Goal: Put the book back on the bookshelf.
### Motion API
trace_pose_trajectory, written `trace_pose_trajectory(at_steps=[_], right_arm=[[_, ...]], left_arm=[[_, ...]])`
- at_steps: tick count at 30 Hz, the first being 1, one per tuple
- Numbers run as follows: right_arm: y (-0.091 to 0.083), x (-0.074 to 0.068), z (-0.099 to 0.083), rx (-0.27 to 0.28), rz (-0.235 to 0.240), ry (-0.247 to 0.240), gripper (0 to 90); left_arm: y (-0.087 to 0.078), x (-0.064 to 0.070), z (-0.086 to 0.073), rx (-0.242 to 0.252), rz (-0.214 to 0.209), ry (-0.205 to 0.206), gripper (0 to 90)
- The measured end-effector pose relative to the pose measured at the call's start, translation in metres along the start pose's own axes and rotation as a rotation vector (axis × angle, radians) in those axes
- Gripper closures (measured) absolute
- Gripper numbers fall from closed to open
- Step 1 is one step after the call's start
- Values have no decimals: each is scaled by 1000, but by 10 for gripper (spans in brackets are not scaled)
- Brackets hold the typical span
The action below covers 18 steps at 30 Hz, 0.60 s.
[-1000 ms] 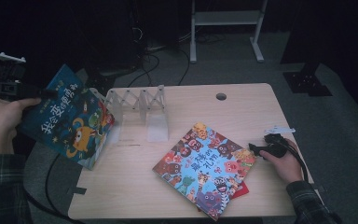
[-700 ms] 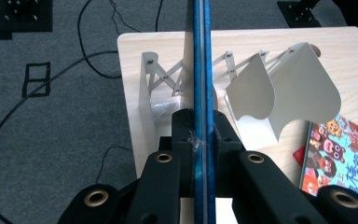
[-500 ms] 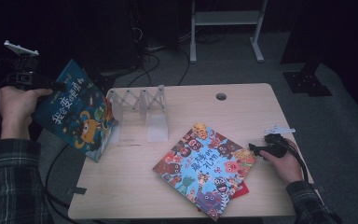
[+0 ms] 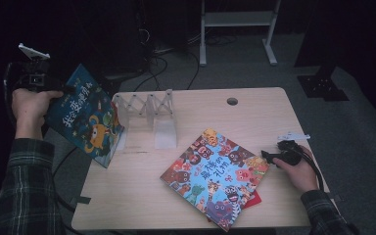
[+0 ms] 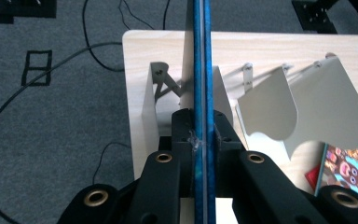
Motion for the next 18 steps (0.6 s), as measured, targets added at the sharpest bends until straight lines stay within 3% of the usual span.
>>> trace_pose_trajectory(at_steps=[14,18], right_arm=[[0,0,0,1,0,-2,188],[0,0,0,1,1,-2,188]], left_arm=[[6,-1,7,-22,2,-5,819],[3,-3,8,23,-28,-16,810]])
Point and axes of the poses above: each handheld gripper's, and its own axes: y roughly forward along the jaws, z roughly out of its top, x roughly to its right, the point moved 6 cm from there along y, roughly forward along the jaws, and after that the axes turned 12 degrees about -x, right-handed, at the moved point
